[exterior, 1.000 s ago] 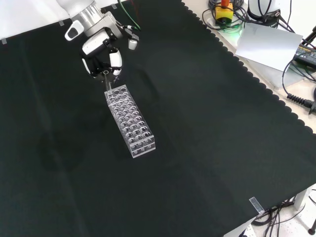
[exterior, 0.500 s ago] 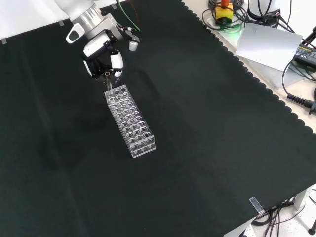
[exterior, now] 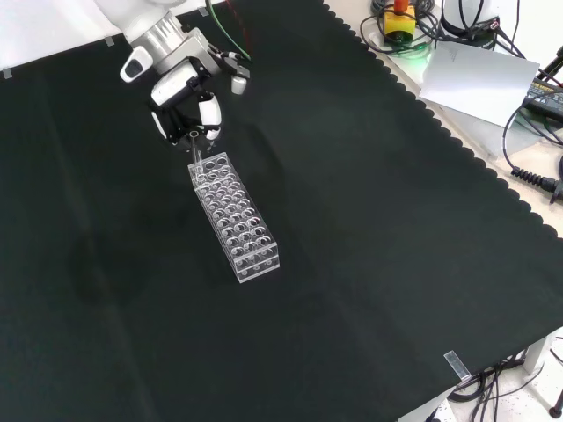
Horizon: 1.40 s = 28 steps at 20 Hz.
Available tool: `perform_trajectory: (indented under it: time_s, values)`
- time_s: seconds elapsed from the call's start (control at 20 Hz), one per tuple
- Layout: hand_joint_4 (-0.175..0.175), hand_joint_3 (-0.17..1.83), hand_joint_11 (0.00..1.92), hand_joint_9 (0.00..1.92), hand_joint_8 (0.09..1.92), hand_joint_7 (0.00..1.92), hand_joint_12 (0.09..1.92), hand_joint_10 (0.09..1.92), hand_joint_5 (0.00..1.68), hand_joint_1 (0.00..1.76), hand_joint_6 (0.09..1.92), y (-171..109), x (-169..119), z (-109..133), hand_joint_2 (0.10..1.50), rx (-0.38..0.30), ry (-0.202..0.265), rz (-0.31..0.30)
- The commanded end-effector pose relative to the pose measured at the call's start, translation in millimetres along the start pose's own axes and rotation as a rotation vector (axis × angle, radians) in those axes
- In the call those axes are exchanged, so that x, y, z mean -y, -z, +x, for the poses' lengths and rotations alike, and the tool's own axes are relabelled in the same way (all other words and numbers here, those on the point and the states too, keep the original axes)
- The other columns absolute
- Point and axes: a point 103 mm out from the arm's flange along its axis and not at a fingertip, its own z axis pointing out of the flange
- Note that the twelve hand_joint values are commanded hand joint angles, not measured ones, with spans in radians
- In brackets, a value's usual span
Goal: Put the test tube back in the rack.
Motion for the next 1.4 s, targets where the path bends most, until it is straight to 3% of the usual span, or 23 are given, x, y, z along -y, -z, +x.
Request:
perform_trajectory:
  time_s: [0.05, 0.65, 0.7, 0.8, 0.85, 0.95, 1.05, 1.15, 1.4]
  values:
    - [-0.175, 0.8, 1.26, 1.65, 0.53, 1.42, 0.87, 0.69, 1.36, 1.33, 0.53, -9.6, -2.0, 2.0, 0.54, 0.007, 0.004, 0.014]
    - [-0.175, 0.8, 1.26, 1.65, 0.54, 1.42, 0.87, 0.69, 1.36, 1.33, 0.53, -24.3, -1.4, -3.3, 0.54, 0.005, -0.01, 0.042]
    - [-0.175, 0.75, 1.26, 1.65, 0.56, 1.5, 0.88, 0.7, 1.35, 1.3, 0.54, -24.2, -0.9, -3.1, 0.57, -0.006, -0.01, 0.052]
    - [-0.175, 0.55, 1.26, 1.57, 0.64, 1.39, 0.97, 0.7, 1.27, 1.3, 0.54, -23.5, -1.1, -2.1, 0.71, -0.017, 0.001, 0.108]
    - [-0.175, 0.54, 1.2, 1.49, 0.64, 1.34, 1.06, 0.69, 1.15, 1.26, 0.6, -22.4, -1.6, -2.2, 0.7, -0.025, 0.005, 0.137]
    - [-0.163, 0.63, 0.97, 1.3, 0.7, 1.14, 1.26, 0.71, 0.78, 1.16, 0.71, -18.9, -2.1, -2.0, 0.6, -0.036, 0.013, 0.166]
    - [-0.136, 0.68, 0.79, 1.09, 0.79, 0.88, 1.38, 0.74, 0.47, 1.09, 0.67, -14.3, -1.5, -0.9, 0.54, -0.046, 0.02, 0.179]
    - [-0.123, 0.7, 0.72, 0.99, 0.85, 0.74, 1.41, 0.77, 0.37, 1.07, 0.61, -10.2, 0.3, 0.6, 0.52, -0.054, 0.031, 0.184]
    - [-0.11, 0.69, 0.68, 0.91, 0.87, 0.65, 1.42, 0.78, 0.33, 1.05, 0.54, 5.8, 10.3, 5.6, 0.52, -0.077, 0.061, 0.187]
